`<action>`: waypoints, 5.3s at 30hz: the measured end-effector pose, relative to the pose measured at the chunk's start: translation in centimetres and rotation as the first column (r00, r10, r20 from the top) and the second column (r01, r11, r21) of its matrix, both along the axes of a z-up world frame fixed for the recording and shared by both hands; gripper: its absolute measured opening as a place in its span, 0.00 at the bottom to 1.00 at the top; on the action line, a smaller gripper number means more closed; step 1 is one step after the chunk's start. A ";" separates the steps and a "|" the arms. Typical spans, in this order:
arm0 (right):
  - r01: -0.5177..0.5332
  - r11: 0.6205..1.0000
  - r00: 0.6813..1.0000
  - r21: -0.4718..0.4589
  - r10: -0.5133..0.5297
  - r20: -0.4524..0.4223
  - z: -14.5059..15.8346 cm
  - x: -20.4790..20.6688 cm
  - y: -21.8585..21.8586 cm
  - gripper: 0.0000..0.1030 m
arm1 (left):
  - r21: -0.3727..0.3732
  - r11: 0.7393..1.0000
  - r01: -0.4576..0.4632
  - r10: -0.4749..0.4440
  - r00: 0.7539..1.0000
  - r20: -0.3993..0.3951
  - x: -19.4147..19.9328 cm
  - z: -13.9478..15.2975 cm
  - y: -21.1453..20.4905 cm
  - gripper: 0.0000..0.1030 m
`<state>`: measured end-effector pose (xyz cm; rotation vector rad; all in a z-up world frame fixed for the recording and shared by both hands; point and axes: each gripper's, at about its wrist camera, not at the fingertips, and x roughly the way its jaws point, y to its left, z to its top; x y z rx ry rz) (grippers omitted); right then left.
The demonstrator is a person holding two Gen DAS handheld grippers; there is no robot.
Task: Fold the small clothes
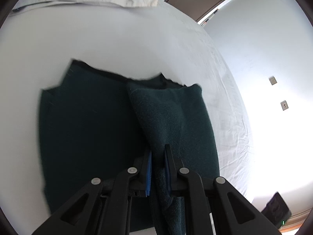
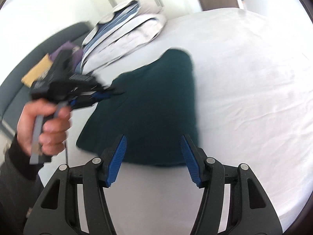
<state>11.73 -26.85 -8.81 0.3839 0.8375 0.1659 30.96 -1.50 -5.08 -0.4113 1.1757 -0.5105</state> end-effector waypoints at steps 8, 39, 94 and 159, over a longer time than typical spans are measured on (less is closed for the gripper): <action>-0.086 0.990 0.996 -0.108 0.082 -0.041 -0.4 2.4 2.5 0.55 | 0.024 0.999 -0.049 0.049 0.999 -0.008 1.5 1.1 6.7 0.13; -0.135 0.958 0.986 0.253 0.154 -0.056 -0.8 7.3 5.2 0.54 | 0.244 0.956 -0.162 0.085 0.951 0.298 -6.5 0.5 6.1 0.33; -0.031 0.967 0.981 0.252 0.077 -0.177 -2.1 14.0 -2.7 0.79 | 0.205 0.946 -0.251 0.178 0.932 0.316 -2.0 -1.4 11.0 0.78; 0.197 0.933 0.980 0.302 -0.175 -0.098 2.4 -23.2 -13.0 0.45 | 0.217 0.961 -0.173 0.086 0.929 0.360 -27.7 0.7 2.7 0.61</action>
